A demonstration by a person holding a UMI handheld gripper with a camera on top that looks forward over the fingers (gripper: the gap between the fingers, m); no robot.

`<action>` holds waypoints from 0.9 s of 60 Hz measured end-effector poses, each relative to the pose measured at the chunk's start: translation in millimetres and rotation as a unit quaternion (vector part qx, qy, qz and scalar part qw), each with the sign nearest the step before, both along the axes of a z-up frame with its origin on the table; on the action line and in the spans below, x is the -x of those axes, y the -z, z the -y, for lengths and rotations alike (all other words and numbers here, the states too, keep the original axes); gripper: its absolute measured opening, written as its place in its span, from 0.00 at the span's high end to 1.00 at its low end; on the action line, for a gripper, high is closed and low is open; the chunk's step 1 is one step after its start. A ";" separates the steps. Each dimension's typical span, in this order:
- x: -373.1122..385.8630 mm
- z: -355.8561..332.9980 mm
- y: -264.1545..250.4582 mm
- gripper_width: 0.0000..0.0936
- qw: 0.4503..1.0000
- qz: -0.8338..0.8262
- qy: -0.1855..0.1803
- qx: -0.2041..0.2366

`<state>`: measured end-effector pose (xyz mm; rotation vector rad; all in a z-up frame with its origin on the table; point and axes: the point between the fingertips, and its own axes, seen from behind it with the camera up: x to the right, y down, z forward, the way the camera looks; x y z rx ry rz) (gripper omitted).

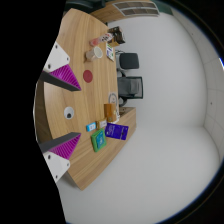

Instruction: Pour water

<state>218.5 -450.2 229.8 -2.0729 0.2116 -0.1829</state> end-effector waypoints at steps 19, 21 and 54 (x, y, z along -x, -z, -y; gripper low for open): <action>34.0 -5.9 31.7 0.08 0.999 0.010 -0.016 0.028; 43.1 -7.5 36.1 0.09 0.999 0.012 -0.020 0.032; 352.6 -127.9 115.8 0.08 0.993 -0.003 -0.113 0.032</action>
